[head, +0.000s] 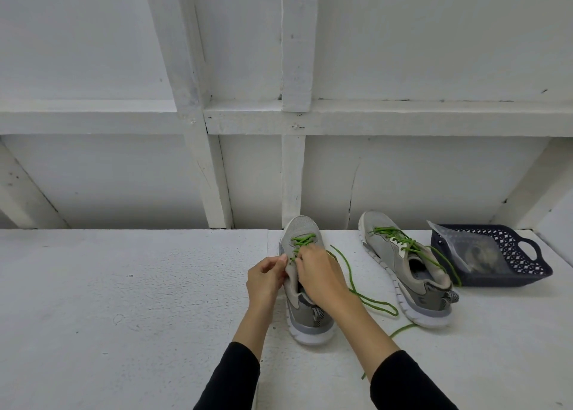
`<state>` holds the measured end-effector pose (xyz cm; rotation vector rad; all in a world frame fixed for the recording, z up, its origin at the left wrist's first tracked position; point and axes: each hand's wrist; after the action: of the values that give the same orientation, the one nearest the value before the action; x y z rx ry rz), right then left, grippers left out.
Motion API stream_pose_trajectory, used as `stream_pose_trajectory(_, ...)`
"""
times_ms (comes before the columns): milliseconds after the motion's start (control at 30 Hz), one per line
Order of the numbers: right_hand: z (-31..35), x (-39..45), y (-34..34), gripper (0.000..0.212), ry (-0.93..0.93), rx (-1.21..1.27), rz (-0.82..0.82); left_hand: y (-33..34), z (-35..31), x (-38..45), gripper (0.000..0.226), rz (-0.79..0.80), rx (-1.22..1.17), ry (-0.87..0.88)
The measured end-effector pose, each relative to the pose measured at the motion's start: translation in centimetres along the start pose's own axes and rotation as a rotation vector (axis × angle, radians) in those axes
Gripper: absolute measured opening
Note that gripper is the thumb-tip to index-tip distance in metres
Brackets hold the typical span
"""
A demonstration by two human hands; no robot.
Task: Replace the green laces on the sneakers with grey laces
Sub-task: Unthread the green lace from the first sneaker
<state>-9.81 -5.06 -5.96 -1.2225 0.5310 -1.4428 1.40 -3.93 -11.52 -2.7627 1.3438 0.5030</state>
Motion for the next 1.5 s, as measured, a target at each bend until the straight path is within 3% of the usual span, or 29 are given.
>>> stream_pose_trajectory(367, -0.5, 1.2, -3.1, 0.022, 0.633, 1.105, -0.399, 0.1, 0.0, 0.1, 0.013, -0.015, -0.002, -0.017)
stream_pose_trajectory(567, -2.3, 0.7, -3.1, 0.021, 0.512, 0.682, -0.646, 0.1, -0.1, -0.1, 0.013, -0.002, -0.008, -0.013)
stream_pose_trajectory(633, -2.9, 0.2, -2.5, 0.020, 0.421, 0.428, -0.666, 0.0, -0.1, -0.1, 0.012, -0.002, -0.013, -0.016)
stream_pose_trajectory(733, -4.1, -0.2, -2.2, 0.020, 0.332, 0.060, -0.601, 0.0, -0.1, -0.1, 0.011, -0.002, -0.024, -0.021)
stream_pose_trajectory(900, -6.1, -1.0, -1.5, 0.022, 0.300, -0.237, -0.342, 0.0, 0.0, 0.0, 0.011, -0.004, -0.020, -0.019)
stream_pose_trajectory(1033, -6.6, -1.6, -0.4, 0.022, 0.359, -0.077, -0.108, 0.0, -0.1, 0.0, 0.011, -0.009, -0.014, -0.020)
stream_pose_trajectory(1167, -4.8, -1.4, -0.9, 0.009, 0.333, 0.251, -0.269, 0.1, -0.1, 0.0, 0.011, -0.006, -0.015, -0.015)
stream_pose_trajectory(1233, -3.8, -1.1, -1.2, 0.010, 0.332, 0.373, -0.233, 0.0, -0.1, 0.0, 0.011, -0.007, -0.013, -0.008)
stream_pose_trajectory(1333, -3.1, -1.1, -0.9, 0.017, 0.313, 0.349, -0.109, -0.1, 0.1, 0.1, 0.013, 0.001, -0.007, -0.003)
stream_pose_trajectory(1500, -3.7, -1.4, 0.0, 0.016, 0.333, 0.347, -0.197, 0.0, 0.0, 0.0, 0.016, 0.000, 0.022, 0.023)
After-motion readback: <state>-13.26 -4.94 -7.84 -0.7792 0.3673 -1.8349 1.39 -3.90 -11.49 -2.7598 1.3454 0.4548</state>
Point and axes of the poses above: each hand's wrist, its own x-axis towards the middle knuckle, its own y-axis out of the palm, z = x × y, and after that the axes turned 15 degrees about -z, right-handed
